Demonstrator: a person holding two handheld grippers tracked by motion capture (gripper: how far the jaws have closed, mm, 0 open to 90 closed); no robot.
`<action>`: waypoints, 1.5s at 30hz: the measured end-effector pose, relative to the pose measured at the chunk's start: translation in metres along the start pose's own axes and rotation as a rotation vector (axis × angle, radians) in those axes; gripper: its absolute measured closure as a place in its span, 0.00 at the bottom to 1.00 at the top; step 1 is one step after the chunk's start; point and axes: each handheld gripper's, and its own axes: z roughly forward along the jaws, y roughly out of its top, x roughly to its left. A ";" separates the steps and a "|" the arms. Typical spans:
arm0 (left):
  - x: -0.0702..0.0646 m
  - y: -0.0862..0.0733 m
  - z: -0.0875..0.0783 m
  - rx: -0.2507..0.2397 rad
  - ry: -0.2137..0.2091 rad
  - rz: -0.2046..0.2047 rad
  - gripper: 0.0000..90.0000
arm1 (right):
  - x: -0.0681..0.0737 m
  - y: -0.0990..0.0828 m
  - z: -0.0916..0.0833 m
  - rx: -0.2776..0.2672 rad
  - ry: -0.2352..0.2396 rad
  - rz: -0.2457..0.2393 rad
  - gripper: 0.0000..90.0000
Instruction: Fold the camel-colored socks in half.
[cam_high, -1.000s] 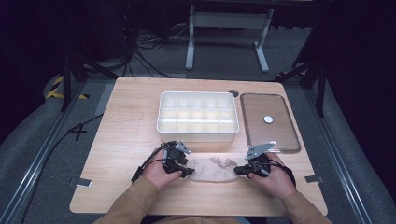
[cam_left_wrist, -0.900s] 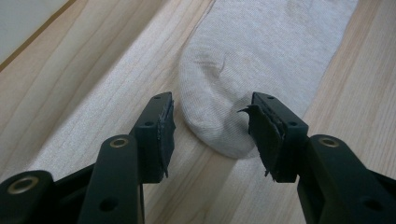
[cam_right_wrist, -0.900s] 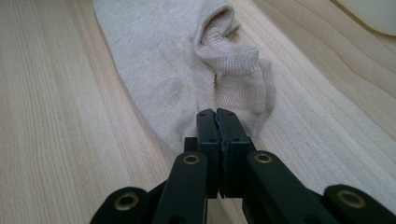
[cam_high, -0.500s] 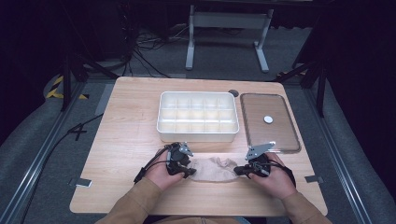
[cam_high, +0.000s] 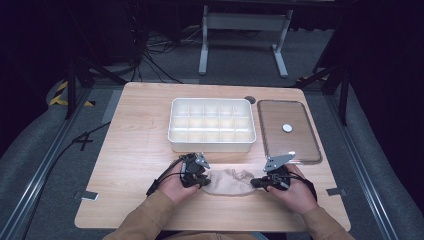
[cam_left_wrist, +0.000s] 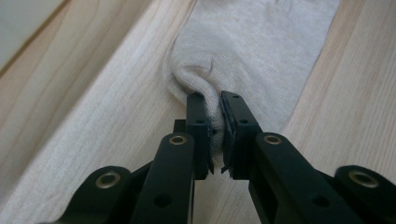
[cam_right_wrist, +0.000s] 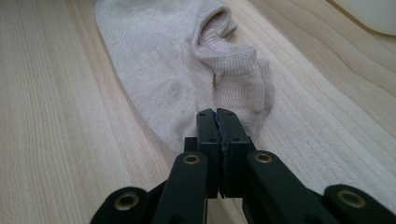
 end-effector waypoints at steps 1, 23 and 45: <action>0.000 0.001 -0.002 -0.011 -0.003 -0.001 0.92 | 0.000 0.000 0.000 -0.001 0.001 0.002 0.99; -0.008 0.041 -0.014 -0.109 -0.072 0.050 0.91 | 0.000 -0.007 0.000 -0.040 0.001 0.034 0.99; -0.032 0.082 0.015 -0.130 -0.144 0.113 0.90 | 0.001 -0.008 0.000 -0.051 -0.004 0.038 0.99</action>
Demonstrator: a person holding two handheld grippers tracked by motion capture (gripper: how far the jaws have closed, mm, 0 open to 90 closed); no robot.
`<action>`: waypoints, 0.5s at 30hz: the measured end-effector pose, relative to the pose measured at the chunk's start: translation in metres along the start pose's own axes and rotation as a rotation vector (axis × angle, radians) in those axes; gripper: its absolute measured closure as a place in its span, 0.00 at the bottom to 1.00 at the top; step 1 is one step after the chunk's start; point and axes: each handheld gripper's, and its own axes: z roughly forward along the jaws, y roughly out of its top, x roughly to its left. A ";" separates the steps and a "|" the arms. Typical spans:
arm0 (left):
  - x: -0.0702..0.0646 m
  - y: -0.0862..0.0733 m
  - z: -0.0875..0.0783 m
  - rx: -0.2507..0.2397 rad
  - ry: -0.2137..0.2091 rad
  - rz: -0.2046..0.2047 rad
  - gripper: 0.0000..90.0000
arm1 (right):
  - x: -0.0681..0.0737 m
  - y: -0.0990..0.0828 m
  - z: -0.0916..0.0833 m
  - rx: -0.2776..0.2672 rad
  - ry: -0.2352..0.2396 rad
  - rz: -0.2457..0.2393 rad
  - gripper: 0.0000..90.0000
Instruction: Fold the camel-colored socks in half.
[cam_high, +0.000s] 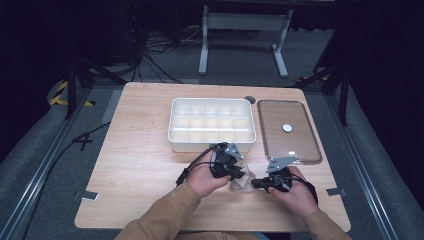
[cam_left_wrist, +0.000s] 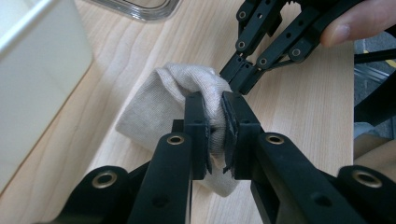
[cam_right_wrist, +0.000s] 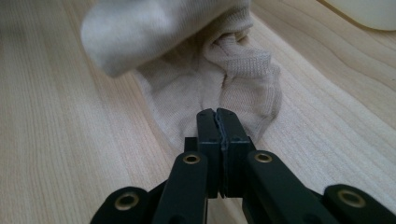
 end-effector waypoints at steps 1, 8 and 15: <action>0.000 0.001 0.002 0.000 -0.005 -0.002 0.90 | 0.000 0.000 0.000 -0.002 0.001 0.003 0.99; 0.002 0.004 0.011 -0.007 -0.019 -0.002 0.90 | 0.000 -0.002 0.000 -0.016 0.002 0.006 0.99; 0.004 0.003 0.016 -0.028 -0.037 -0.023 0.81 | 0.000 -0.003 0.000 -0.023 -0.003 0.005 0.99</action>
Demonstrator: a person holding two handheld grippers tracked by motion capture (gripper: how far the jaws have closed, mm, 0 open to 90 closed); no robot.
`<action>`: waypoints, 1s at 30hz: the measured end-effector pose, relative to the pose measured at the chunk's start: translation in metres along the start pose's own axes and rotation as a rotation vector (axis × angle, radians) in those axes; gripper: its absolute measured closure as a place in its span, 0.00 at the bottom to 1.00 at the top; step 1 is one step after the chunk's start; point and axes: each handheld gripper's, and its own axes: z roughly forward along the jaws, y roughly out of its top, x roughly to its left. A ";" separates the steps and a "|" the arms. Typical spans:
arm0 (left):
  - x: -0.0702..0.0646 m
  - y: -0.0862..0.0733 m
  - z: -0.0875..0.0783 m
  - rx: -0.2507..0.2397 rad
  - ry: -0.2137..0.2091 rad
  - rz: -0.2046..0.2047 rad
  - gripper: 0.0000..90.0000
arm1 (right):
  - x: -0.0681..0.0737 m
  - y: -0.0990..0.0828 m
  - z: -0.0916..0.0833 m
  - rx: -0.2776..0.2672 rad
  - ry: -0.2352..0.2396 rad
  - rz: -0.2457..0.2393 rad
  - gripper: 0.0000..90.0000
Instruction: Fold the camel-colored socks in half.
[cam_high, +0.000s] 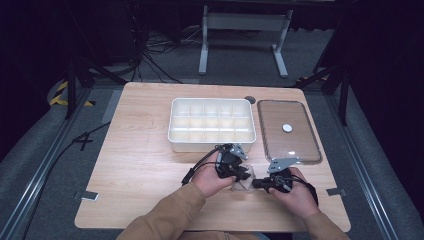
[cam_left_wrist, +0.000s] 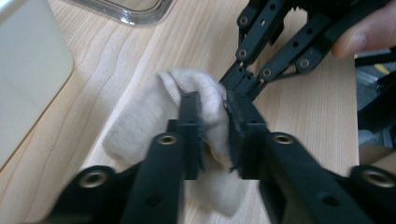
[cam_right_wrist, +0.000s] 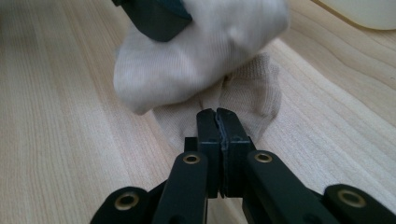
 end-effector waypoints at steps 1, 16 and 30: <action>0.000 0.000 0.000 -0.005 -0.002 0.002 0.78 | 0.000 0.000 0.000 0.001 -0.003 -0.002 0.99; 0.003 -0.016 -0.032 -0.046 -0.002 -0.010 0.73 | -0.001 0.000 0.000 0.001 0.006 -0.003 0.99; -0.014 -0.028 -0.006 0.116 -0.027 0.123 0.74 | -0.002 0.000 0.000 0.004 0.010 0.006 0.99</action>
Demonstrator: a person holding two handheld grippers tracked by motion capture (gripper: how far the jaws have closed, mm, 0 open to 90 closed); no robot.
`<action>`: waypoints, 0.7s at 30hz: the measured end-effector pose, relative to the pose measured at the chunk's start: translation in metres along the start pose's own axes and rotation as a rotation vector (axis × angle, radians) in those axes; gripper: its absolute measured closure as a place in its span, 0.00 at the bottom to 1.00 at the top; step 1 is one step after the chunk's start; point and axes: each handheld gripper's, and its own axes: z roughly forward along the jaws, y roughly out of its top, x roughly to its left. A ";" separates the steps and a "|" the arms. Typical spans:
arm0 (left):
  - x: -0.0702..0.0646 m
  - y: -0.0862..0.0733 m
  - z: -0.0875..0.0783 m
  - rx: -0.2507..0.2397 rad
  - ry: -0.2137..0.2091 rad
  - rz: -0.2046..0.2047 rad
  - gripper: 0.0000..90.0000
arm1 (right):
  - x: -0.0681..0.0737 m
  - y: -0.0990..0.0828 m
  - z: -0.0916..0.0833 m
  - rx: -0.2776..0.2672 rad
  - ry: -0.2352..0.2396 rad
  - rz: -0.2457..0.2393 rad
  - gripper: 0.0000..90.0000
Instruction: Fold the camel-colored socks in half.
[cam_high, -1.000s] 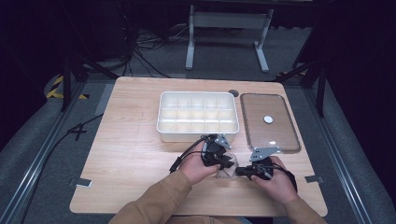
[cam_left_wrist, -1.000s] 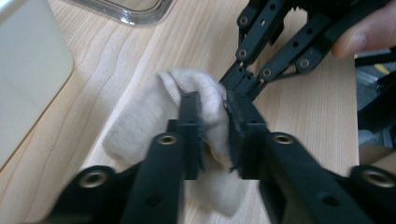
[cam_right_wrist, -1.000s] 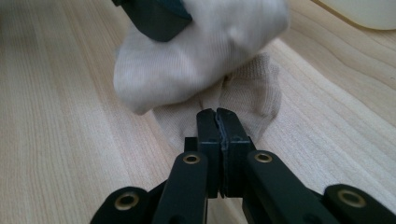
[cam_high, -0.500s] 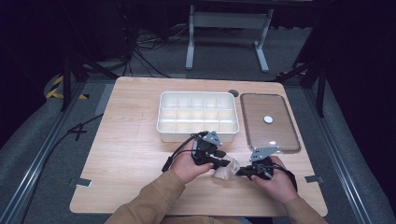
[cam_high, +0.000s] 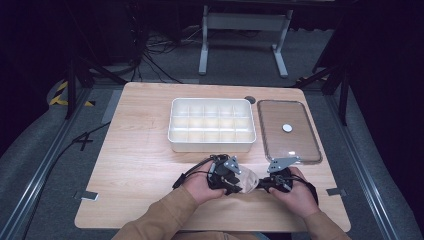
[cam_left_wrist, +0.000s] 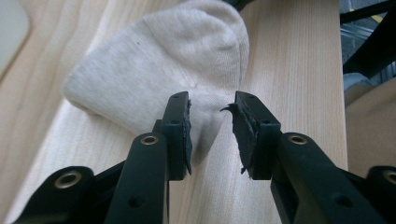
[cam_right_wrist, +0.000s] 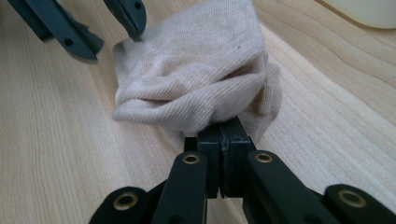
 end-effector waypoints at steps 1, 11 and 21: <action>0.000 0.000 0.000 0.000 0.000 0.000 0.74 | 0.000 0.000 0.000 0.000 0.000 0.000 0.99; -0.001 -0.002 0.012 -0.004 0.003 0.045 0.68 | -0.001 0.000 0.000 0.000 0.011 0.029 0.99; 0.004 0.000 0.022 -0.017 0.021 0.018 0.69 | -0.002 0.000 0.000 0.002 0.016 0.034 0.99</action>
